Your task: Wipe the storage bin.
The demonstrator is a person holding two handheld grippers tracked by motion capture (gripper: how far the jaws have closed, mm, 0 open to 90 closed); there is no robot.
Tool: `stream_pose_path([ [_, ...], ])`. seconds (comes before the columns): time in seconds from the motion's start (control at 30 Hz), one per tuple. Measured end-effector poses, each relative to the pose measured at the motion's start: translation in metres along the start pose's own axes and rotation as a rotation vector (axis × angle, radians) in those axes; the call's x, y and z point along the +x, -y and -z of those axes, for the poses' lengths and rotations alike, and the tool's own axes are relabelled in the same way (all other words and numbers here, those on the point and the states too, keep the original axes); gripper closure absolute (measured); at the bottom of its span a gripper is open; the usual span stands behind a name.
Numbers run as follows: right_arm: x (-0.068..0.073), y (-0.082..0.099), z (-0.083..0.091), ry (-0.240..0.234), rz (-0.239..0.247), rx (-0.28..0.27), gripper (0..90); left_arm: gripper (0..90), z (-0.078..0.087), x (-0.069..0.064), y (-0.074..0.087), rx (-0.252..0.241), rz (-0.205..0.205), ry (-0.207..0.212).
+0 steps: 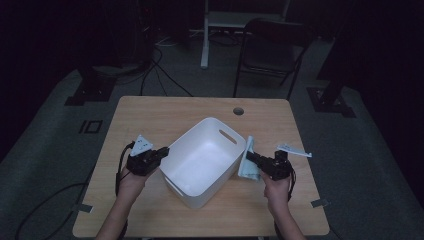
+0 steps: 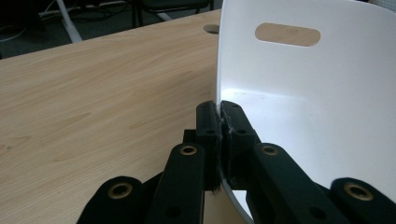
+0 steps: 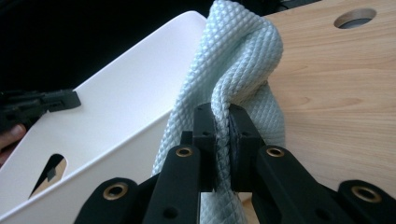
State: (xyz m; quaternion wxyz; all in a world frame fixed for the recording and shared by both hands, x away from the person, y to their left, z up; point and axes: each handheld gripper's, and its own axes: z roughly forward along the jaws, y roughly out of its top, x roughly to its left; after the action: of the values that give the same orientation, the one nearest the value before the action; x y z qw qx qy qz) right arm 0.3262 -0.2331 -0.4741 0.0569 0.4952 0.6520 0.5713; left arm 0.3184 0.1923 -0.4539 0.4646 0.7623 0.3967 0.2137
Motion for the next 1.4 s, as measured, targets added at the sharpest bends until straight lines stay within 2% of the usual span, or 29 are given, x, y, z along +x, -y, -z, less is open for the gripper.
stream_pose_path([
  [0.17, 0.0, -0.004, -0.009, 0.009, 0.0, 0.009, 83.3, 86.5, 0.0, 0.004, 0.001, -0.002, 0.022, 0.038],
  [0.4, -0.002, -0.003, -0.014, 0.032, 0.002, 0.034, 83.3, 86.6, 0.0, 0.003, 0.0, 0.003, 0.006, 0.03],
  [0.6, -0.01, 0.011, -0.022, 0.05, -0.032, 0.07, 83.3, 86.6, 0.0, 0.002, 0.0, 0.005, 0.001, 0.03],
  [0.83, -0.023, 0.029, -0.037, 0.101, -0.038, 0.153, 83.4, 86.5, -0.001, -0.002, -0.001, 0.005, -0.01, 0.028],
  [0.93, -0.031, 0.036, -0.044, 0.098, -0.086, 0.195, 83.4, 86.4, -0.001, -0.002, 0.0, 0.002, -0.007, 0.026],
  [1.13, -0.042, 0.047, -0.057, 0.129, -0.102, 0.273, 83.4, 86.4, -0.001, -0.003, 0.0, 0.001, -0.001, 0.023],
  [1.17, -0.042, 0.047, -0.056, 0.12, -0.123, 0.272, 83.5, 86.4, -0.001, -0.003, 0.0, -0.001, -0.001, 0.023],
  [1.23, -0.04, 0.044, -0.053, 0.103, -0.122, 0.265, 83.5, 86.3, -0.001, -0.004, 0.001, -0.003, 0.0, 0.024],
  [1.3, -0.034, 0.037, -0.045, 0.079, -0.118, 0.227, 83.6, 86.2, -0.001, -0.004, 0.001, -0.001, -0.001, 0.025],
  [1.4, -0.016, 0.022, -0.029, 0.063, -0.054, 0.152, 83.5, 86.1, -0.002, -0.005, 0.001, 0.0, 0.0, 0.029],
])
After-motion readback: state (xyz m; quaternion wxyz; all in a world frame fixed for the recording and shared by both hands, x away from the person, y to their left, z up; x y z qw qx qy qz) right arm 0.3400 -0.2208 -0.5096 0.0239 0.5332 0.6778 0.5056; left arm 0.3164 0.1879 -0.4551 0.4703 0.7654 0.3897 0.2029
